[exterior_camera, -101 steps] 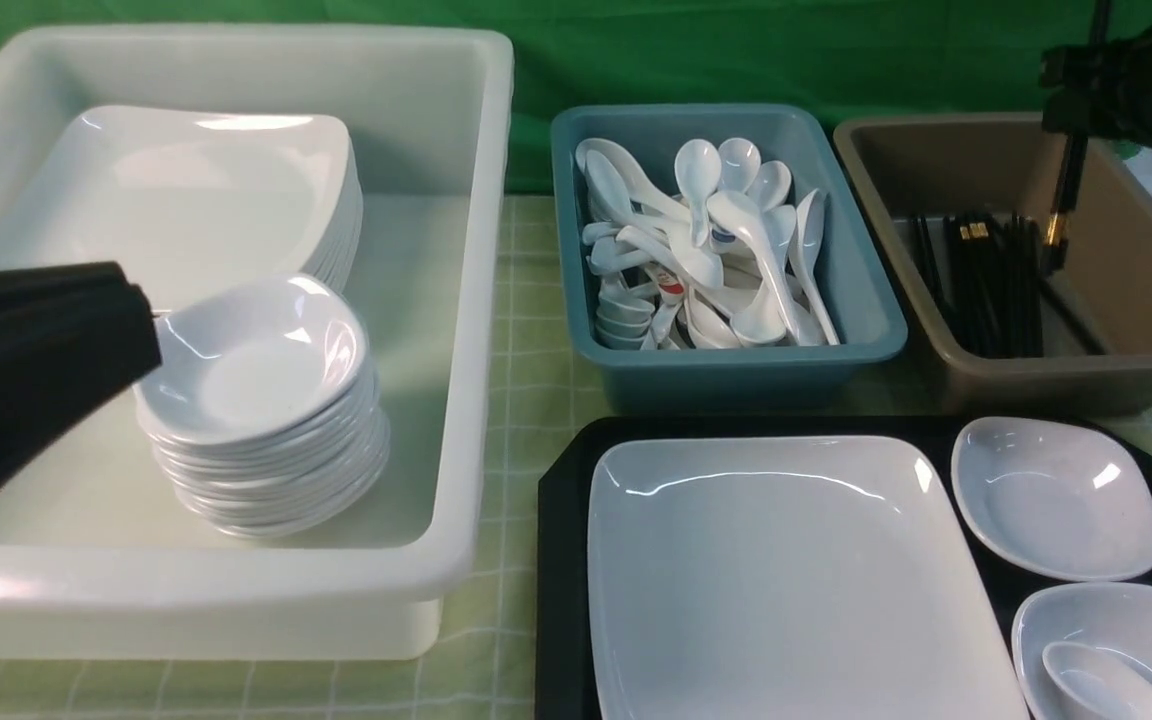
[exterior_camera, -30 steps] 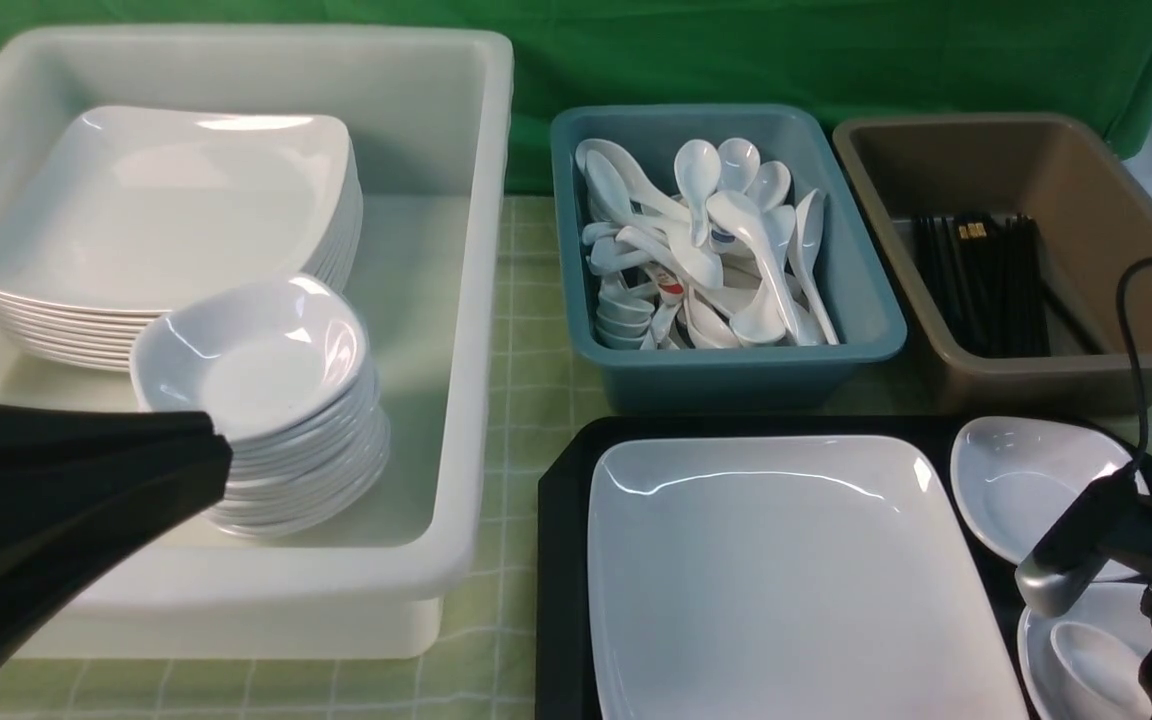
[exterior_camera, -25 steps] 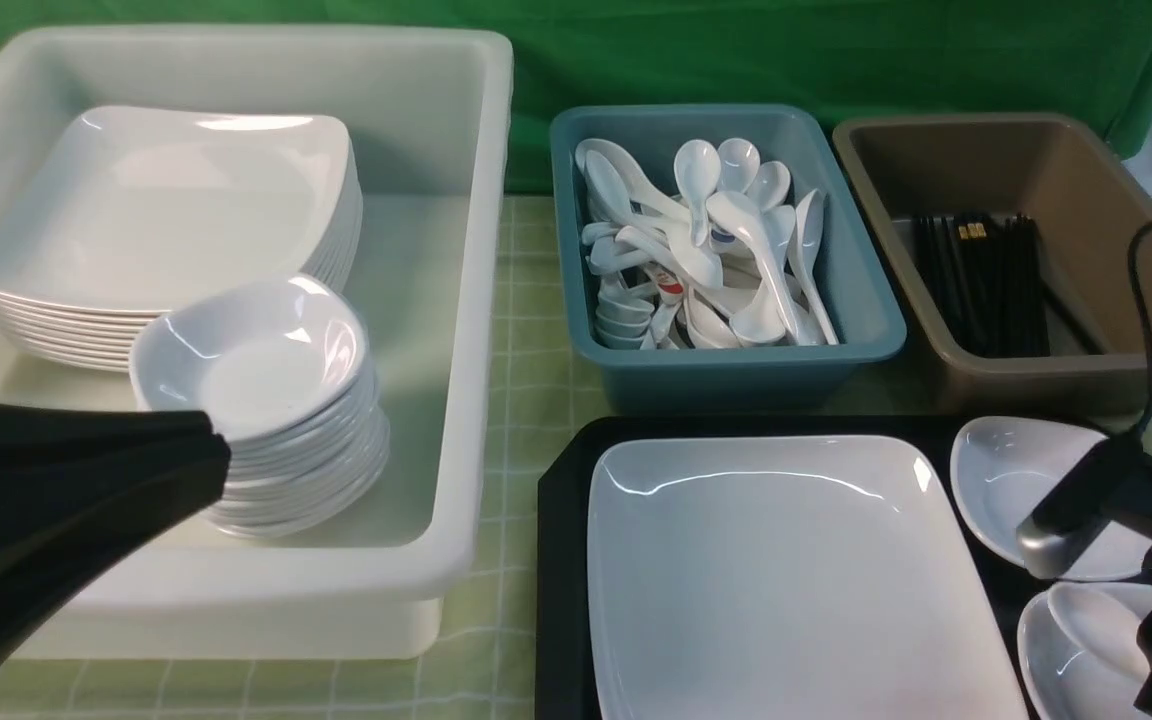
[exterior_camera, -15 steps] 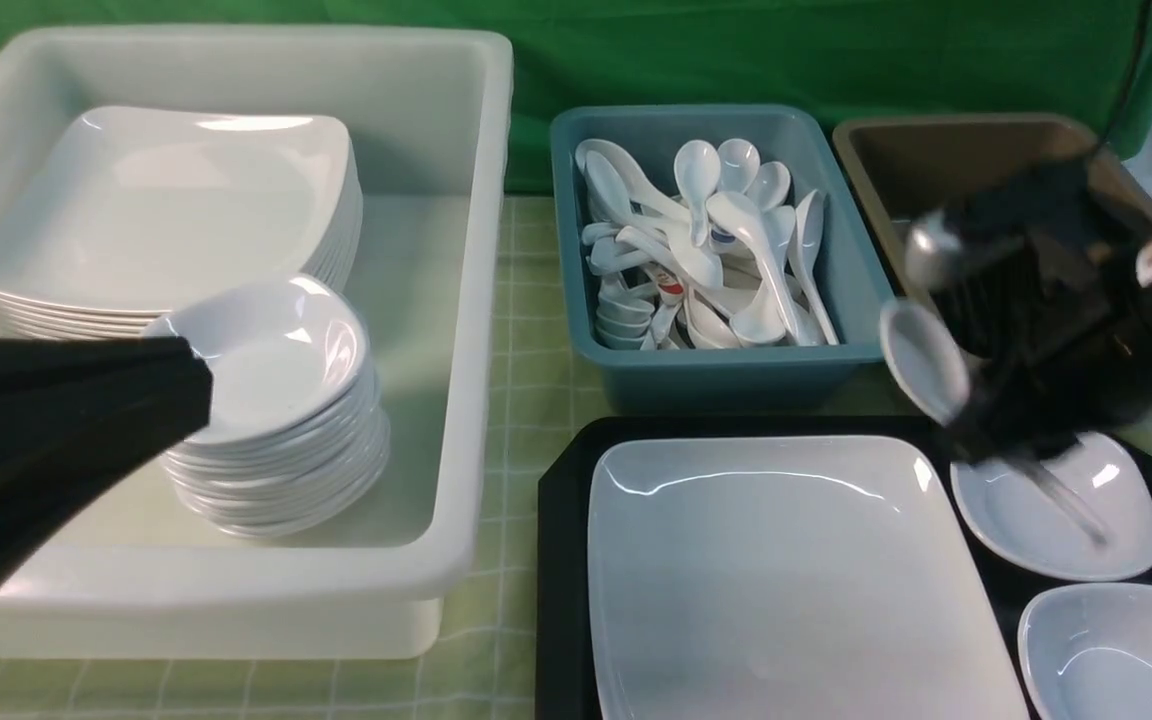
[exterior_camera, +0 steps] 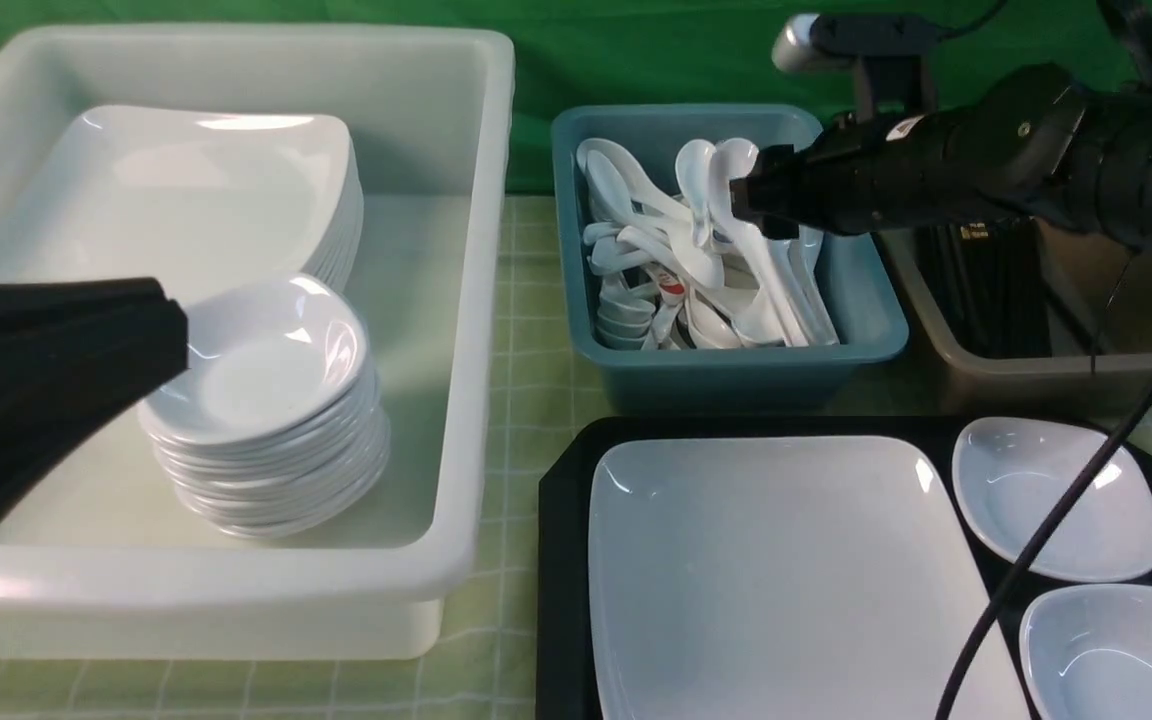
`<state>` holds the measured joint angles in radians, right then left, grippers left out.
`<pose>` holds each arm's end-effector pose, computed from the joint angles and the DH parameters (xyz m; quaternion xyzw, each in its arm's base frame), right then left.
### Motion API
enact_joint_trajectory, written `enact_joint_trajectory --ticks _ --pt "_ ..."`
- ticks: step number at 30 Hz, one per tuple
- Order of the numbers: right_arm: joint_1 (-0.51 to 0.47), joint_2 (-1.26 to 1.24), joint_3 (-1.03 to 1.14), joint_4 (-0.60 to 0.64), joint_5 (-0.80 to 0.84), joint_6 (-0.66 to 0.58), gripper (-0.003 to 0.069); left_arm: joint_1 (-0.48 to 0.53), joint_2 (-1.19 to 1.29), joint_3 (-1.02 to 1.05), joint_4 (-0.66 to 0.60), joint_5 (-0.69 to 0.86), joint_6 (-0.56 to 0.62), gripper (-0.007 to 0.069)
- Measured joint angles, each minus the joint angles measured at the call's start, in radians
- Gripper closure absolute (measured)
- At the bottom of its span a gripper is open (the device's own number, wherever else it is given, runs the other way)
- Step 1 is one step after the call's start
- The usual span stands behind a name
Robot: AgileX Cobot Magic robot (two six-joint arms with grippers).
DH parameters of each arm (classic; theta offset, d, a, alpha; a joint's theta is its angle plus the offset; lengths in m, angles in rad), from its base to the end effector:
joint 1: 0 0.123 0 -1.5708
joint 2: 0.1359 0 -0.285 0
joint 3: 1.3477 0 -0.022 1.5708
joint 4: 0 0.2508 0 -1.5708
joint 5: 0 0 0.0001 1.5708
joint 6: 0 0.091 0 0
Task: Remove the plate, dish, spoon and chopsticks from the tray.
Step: Use the right arm to put the soup spoon into the small storage box in the middle, then use the right arm to grab a small plate from the dinner plate
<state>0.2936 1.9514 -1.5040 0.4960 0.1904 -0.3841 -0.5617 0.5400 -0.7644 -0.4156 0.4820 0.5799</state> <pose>0.4393 0.1414 0.2573 -0.1042 0.8603 0.1367 0.4800 0.0740 -0.0667 0.3870 0.3385 0.6719 -0.1852 0.6322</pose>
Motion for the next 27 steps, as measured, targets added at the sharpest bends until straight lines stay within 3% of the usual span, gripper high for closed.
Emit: enact_joint_trajectory --ticks 2,5,7,8,10,13,16,21,27 --pt "-0.017 -0.03 -0.007 -0.039 0.077 0.0 0.011 0.0 0.0 0.0 0.004 0.013 0.0 0.0614" --pt "-0.028 -0.115 -0.007 -0.154 0.278 0.026 0.0166 0.0 0.0 0.0 0.012 0.034 0.0 0.0614" --pt "-0.014 -0.213 -0.002 -0.297 0.52 0.105 0.0216 0.0 0.0 0.0 0.023 0.038 0.0 0.0614" --pt "-0.012 -0.222 0.0 -0.326 0.539 0.112 0.0222 0.0 0.0 0.0 0.026 0.038 0.0 0.0614" --pt "0.036 -0.34 0.075 -0.496 0.762 0.199 0.0241 0.0 0.0 0.0 0.05 0.036 0.0 0.0614" --pt "0.105 -0.473 0.271 -0.598 0.917 0.256 0.0246 0.0 0.0 0.0 0.07 0.03 0.0 0.0614" --pt "0.13 -0.57 0.522 -0.616 0.898 0.285 0.0208 0.0 0.0 0.0 0.071 0.029 0.001 0.0614" --pt "0.13 -0.591 0.77 -0.626 0.724 0.314 0.0135 0.0 0.0 0.0 0.066 0.028 0.001 0.0614" --pt "0.13 -0.592 0.87 -0.626 0.53 0.34 0.0124 0.0 0.0 0.0 0.055 0.028 0.001 0.0614"
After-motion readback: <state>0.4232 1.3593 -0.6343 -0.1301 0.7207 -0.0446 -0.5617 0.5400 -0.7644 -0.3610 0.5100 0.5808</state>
